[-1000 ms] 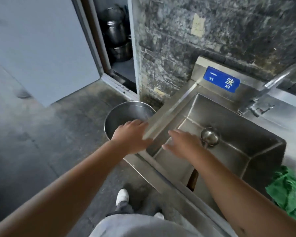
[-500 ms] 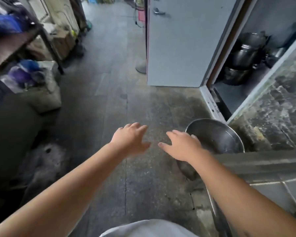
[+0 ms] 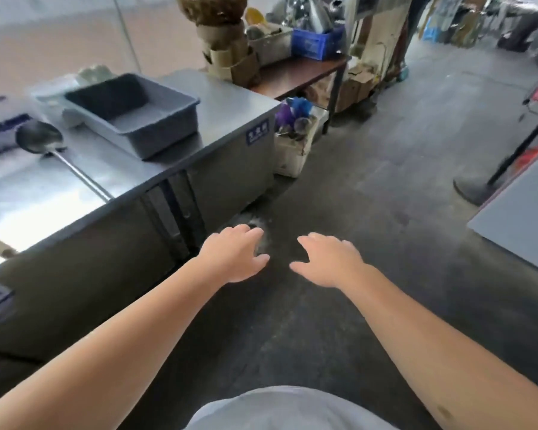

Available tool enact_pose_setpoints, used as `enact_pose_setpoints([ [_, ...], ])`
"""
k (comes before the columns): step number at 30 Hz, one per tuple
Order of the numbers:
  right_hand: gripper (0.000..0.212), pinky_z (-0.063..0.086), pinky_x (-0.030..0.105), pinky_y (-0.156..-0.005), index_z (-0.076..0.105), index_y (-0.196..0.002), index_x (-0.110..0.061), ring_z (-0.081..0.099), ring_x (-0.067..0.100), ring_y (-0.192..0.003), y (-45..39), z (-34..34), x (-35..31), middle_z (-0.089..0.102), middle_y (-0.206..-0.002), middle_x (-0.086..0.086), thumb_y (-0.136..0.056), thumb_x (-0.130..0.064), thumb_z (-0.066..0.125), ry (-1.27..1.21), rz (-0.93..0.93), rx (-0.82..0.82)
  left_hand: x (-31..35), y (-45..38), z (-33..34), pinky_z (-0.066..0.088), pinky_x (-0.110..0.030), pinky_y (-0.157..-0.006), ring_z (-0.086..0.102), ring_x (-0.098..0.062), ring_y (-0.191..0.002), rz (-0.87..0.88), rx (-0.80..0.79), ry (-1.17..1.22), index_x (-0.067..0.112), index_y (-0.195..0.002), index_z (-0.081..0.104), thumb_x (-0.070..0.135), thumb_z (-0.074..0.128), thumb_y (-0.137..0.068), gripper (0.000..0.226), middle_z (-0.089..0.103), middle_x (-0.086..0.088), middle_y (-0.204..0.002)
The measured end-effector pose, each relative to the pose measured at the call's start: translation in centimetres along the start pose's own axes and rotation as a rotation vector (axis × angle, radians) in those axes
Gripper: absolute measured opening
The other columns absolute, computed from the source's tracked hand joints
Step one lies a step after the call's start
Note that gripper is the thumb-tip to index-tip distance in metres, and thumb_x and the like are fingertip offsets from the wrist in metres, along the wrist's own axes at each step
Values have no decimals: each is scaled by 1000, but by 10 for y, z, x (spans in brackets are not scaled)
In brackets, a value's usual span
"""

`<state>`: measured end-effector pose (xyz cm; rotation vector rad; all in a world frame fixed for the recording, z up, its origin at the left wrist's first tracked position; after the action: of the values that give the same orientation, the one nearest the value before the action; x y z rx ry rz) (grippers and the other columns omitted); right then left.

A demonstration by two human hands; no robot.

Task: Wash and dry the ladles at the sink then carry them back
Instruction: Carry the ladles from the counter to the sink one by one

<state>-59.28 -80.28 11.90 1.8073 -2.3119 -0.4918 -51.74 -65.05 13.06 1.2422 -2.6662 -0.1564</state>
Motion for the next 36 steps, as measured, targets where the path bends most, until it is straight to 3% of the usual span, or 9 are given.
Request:
enact_pose_setpoints([
  [10, 60, 44, 44, -103, 36, -148, -26, 48, 24, -132, -94, -8, -220, 46, -148, -2, -95, -51, 50, 109, -493, -76, -191, 86, 4, 49, -43, -93, 51, -25, -126, -506, 12, 107, 29, -150, 25, 55, 45, -92, 66, 43, 2, -147],
  [19, 51, 49, 39, -88, 45, -139, -24, 54, 21, -121, -174, -17, -350, 53, -137, -5, -95, -49, 49, 276, -834, -105, -290, 96, 2, 50, -43, -92, 53, -24, -123, -892, 50, 229, 28, -152, 20, 51, 46, -92, 69, 46, 1, -143],
  [22, 52, 49, 36, -79, 45, -139, -26, 56, 21, -116, -194, -24, -369, 55, -134, -4, -94, -51, 49, 310, -879, -120, -301, 84, -2, 51, -40, -90, 54, -23, -121, -949, 56, 263, 27, -152, 19, 49, 47, -93, 69, 48, 1, -142],
  [28, 49, 51, 37, -78, 45, -137, -26, 60, 23, -106, -248, -47, -394, 58, -126, -2, -94, -50, 50, 365, -941, -141, -331, 41, -12, 50, -40, -92, 53, -23, -123, -1010, 66, 315, 26, -150, 25, 48, 47, -94, 64, 48, 0, -142],
  [36, 51, 51, 42, -87, 45, -138, -27, 58, 24, -114, -308, -62, -435, 57, -130, -2, -93, -51, 50, 335, -956, -147, -394, -10, -25, 47, -43, -98, 49, -23, -128, -945, 94, 314, 27, -149, 30, 49, 46, -93, 62, 47, 2, -144],
])
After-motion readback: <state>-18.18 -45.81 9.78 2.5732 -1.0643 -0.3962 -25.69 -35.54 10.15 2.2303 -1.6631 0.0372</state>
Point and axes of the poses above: each hand's wrist, its own y-axis away from the middle knuckle, its own z-axis out of the palm, x = y × z, the point moved 7 cm from there along -y, towards the middle knuckle
